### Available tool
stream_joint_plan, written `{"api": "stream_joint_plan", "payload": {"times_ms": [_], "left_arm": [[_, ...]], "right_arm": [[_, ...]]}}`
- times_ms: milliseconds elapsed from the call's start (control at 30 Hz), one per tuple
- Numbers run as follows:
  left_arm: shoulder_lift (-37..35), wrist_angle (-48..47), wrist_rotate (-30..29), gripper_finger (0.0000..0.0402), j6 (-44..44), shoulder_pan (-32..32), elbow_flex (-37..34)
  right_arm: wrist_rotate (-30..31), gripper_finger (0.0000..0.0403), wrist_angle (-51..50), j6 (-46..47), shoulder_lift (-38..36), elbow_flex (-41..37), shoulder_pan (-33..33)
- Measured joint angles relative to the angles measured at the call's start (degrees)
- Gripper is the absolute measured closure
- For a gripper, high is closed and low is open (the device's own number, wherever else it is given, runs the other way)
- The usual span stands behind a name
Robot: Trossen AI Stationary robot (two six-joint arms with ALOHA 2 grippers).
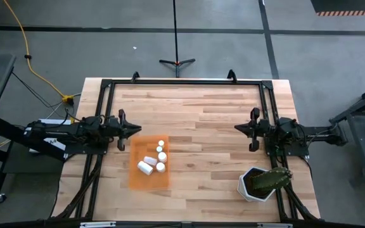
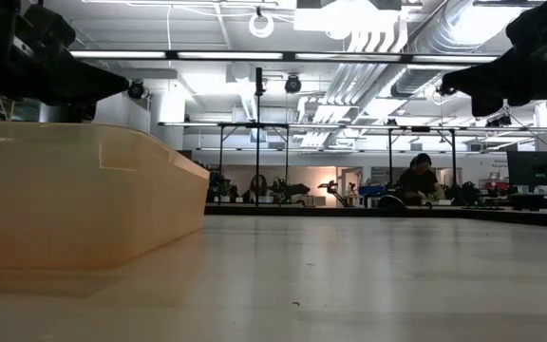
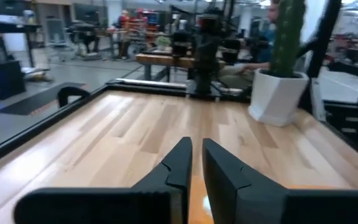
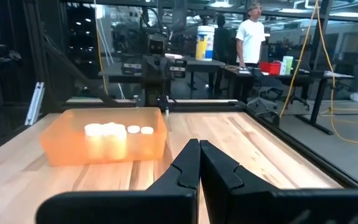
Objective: Pick and place pill bottles into a basket
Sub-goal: Return to Home Position
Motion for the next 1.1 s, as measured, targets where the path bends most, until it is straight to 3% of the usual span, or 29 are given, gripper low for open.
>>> {"api": "stream_joint_plan", "payload": {"times_ms": [333, 733, 1100], "left_arm": [[0.0, -0.05, 2.9, 0.0372, 0.45, -0.02, 0.0], [0.0, -1.31, 3.37, 0.0365, -0.02, -0.02, -0.04], [0.0, -1.31, 3.38, 0.0323, -0.01, -0.02, -0.09]], "right_arm": [[0.75, 0.0403, -0.45, -0.17, 0.0, 0.0, -0.02], [0.69, 0.0403, -0.65, -0.17, 0.0, -0.02, -0.02], [0.66, 0.0402, -0.78, -0.17, 0.0, -0.04, -0.02]]}}
